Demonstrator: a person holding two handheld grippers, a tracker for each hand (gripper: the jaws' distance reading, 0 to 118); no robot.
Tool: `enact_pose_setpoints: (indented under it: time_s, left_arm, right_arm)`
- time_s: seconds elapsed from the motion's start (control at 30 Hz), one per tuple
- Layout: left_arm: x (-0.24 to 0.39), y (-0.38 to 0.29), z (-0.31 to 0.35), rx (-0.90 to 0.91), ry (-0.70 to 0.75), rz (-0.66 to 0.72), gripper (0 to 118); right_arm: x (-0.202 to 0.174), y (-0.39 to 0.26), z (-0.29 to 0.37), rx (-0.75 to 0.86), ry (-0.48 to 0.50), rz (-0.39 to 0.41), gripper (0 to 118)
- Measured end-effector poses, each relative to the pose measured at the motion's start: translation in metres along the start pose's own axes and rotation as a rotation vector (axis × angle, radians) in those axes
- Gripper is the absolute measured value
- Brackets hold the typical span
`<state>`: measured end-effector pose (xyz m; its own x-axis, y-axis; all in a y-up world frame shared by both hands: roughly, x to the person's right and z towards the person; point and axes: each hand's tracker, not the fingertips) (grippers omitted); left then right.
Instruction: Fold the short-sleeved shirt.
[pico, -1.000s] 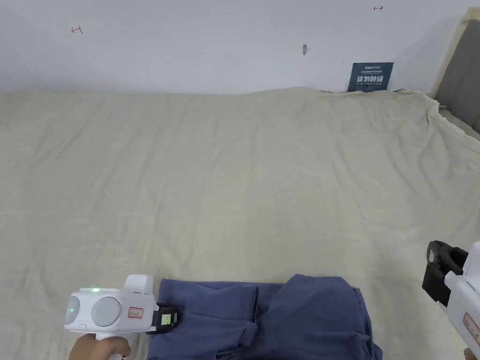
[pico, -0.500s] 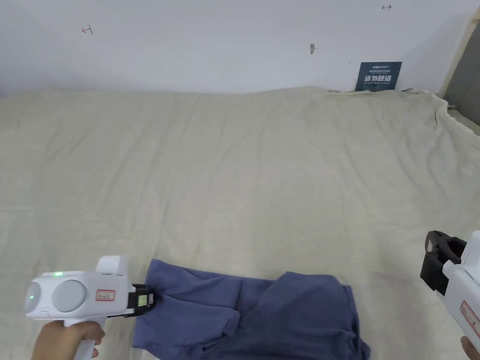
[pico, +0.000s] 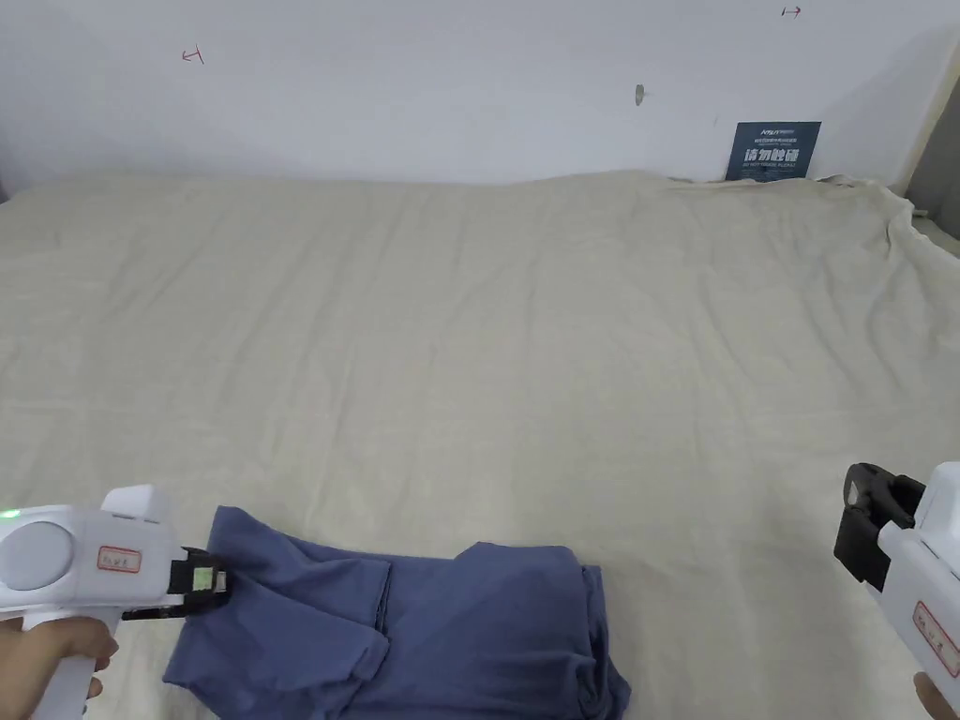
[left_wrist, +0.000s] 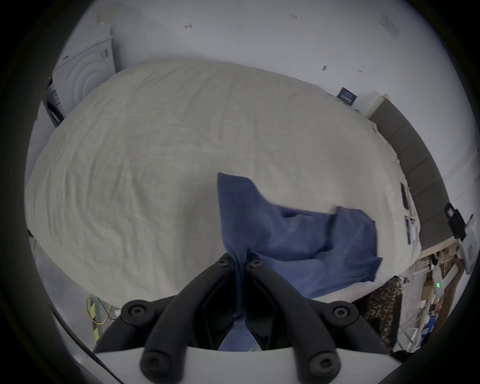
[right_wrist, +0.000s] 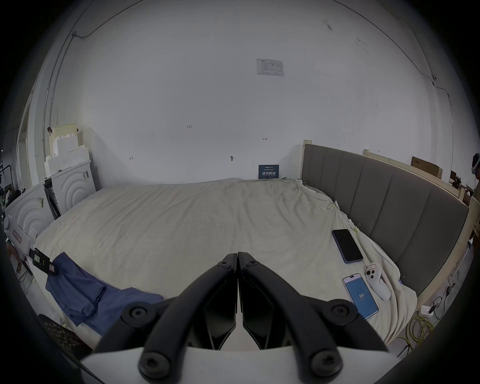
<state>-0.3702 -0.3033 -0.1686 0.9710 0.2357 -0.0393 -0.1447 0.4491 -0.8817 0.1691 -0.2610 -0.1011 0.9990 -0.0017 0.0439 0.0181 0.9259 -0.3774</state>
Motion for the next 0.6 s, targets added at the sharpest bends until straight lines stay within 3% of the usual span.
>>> enact_pose_setpoints:
  time_s: [0.2,0.6]
  left_arm:
    - [0.074,0.015,0.001,-0.014,-0.21,-0.066,3]
    - [0.202,0.013,-0.086,-0.145,-0.333,-0.196,3]
  right_arm:
    - [0.005,0.001,0.003,0.005,-0.002,-0.006,0]
    - [0.024,-0.006,0.016,0.012,-0.031,-0.036,0]
